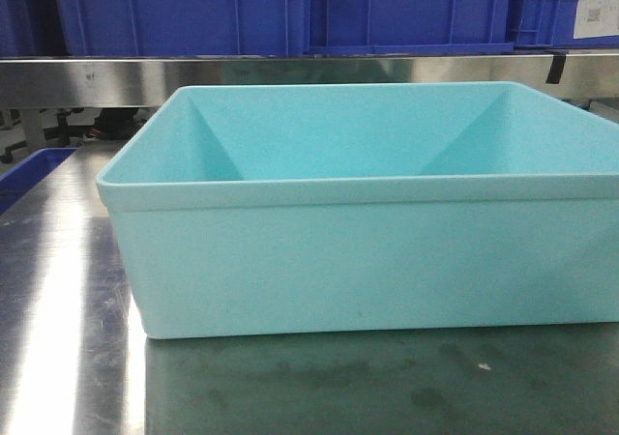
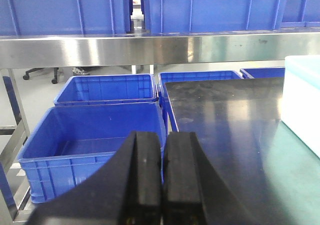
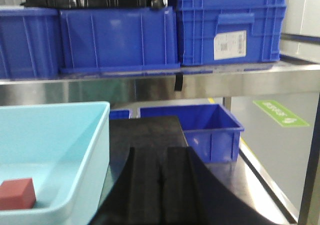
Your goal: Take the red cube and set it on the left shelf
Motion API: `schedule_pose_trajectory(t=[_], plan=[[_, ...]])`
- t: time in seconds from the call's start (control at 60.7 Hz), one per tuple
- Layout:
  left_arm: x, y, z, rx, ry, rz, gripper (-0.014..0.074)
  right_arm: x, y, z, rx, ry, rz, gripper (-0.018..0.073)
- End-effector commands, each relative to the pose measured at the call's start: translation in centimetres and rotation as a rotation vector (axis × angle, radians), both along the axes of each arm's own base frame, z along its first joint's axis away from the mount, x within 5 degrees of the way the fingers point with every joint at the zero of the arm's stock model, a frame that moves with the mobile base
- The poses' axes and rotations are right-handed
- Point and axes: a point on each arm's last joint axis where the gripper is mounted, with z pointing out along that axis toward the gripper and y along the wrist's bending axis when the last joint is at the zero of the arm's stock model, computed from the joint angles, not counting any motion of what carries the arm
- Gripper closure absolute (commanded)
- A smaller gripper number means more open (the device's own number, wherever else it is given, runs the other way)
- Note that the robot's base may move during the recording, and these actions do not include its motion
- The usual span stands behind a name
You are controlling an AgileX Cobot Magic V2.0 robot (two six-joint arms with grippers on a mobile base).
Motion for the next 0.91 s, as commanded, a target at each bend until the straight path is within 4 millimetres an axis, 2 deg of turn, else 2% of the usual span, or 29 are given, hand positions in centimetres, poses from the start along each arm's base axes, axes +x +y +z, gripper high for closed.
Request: schedule_pose_trajectory(t=[0.0, 0.148, 0.297, 0.429, 0.659, 0.791, 0.89], plan=[[0.0, 0.0, 0.1, -0.012, -0.077, -0.008, 0.0495, -0.7, -0.2, 2.2, -0.014, -0.204, -0.029, 0.0518], [0.0, 0.0, 0.1, -0.012, -0.077, -0.008, 0.0495, -1.5, -0.1, 5.2, -0.015, -0.243, -0.021, 0.0517], [0.0, 0.0, 0.1, -0.012, -0.077, -0.008, 0.0495, -1.8, 0.2, 8.8, -0.018, -0.096, 0.014, 0.0517], [0.0, 0.0, 0.1, -0.012, -0.077, -0.008, 0.0495, -1.2, 0.4, 12.4, -0.021, 0.06, 0.04, 0.0517], [0.0, 0.0, 0.1, -0.012, -0.077, -0.008, 0.0495, 2.5, 1.1, 17.3, -0.065, 0.346, 0.131, 0.0517], [0.0, 0.0, 0.1, -0.012, -0.077, -0.008, 0.0495, 5.5, 2.6, 19.6, -0.087, 0.459, 0.274, 0.0512], [0.0, 0.0, 0.1, -0.012, -0.077, -0.008, 0.0495, 7.9, 4.0, 20.6, -0.109, 0.524, 0.356, 0.0461]])
